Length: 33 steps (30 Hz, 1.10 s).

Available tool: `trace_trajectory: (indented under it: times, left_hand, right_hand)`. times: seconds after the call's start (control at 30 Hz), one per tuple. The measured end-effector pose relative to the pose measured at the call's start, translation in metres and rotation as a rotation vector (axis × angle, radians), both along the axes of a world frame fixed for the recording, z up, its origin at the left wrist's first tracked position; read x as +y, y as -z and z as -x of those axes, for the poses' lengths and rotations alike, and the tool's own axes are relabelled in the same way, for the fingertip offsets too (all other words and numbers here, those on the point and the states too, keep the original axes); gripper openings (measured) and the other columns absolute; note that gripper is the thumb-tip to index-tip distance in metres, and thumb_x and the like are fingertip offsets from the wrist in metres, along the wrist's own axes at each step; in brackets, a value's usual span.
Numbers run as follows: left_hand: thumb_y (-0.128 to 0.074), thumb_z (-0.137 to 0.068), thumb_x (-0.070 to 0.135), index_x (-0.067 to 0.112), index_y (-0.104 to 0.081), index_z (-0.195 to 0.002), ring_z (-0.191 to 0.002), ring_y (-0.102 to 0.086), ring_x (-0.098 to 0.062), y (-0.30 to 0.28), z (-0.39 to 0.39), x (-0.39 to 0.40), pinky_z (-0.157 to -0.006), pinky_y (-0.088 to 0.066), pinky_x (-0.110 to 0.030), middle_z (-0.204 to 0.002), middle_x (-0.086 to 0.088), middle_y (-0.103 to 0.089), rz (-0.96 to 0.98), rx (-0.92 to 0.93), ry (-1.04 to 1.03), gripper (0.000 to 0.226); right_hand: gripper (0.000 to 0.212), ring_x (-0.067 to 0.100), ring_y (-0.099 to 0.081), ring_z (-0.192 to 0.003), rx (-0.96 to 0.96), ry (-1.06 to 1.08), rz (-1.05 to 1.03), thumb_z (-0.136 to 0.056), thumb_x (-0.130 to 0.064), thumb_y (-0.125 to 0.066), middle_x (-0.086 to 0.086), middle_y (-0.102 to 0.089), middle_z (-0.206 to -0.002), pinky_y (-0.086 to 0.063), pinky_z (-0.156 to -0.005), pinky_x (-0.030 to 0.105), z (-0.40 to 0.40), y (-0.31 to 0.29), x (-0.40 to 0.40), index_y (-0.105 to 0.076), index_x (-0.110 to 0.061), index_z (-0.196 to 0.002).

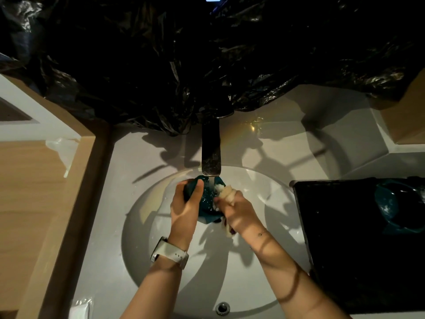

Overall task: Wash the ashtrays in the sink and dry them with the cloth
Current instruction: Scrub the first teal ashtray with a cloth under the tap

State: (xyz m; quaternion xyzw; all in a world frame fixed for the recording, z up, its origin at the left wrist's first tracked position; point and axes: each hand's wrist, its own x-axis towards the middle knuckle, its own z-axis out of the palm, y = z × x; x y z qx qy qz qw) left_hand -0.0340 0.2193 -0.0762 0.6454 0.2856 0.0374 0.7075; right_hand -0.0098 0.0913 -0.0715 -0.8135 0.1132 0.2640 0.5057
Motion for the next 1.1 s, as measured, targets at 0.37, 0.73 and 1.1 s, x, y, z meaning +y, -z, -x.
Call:
trace_trajectory:
  times: [0.37, 0.73, 1.1]
  left_hand:
    - [-0.064, -0.092, 0.037, 0.01, -0.061, -0.107, -0.105, -0.065, -0.029, 0.002, 0.003, 0.0, -0.098, -0.051, -0.048, -0.108, -0.013, -0.068, 0.147, 0.008, -0.025, 0.031]
    - [-0.063, -0.09, 0.048, 0.051, -0.039, -0.138, -0.134, -0.045, -0.011, 0.017, 0.01, 0.047, -0.107, -0.047, -0.034, -0.15, 0.004, -0.033, -0.389, -0.152, 0.763, 0.054]
    - [-0.049, -0.091, 0.049, 0.012, -0.068, -0.096, -0.095, -0.056, -0.015, 0.023, -0.02, 0.048, -0.115, -0.02, -0.034, -0.091, 0.003, -0.065, -1.143, -0.447, 1.145, 0.042]
  right_hand:
    - [0.026, 0.028, -0.068, -0.081, 0.089, -0.039, -0.041, -0.09, -0.041, -0.059, 0.0, -0.063, -0.095, -0.05, -0.05, 0.027, -0.012, -0.004, 0.001, -0.047, -0.027, -0.109]
    - [0.025, 0.031, -0.061, -0.087, -0.115, -0.379, 0.402, -0.099, -0.023, -0.043, 0.005, -0.06, -0.092, -0.045, -0.071, 0.032, -0.042, -0.003, -0.004, -0.04, -0.013, -0.122]
    - [0.025, 0.012, -0.059, -0.086, -0.02, -0.161, 0.01, -0.099, -0.03, -0.049, 0.003, -0.064, -0.099, -0.04, -0.067, 0.017, -0.045, 0.003, -0.018, -0.056, -0.013, -0.116]
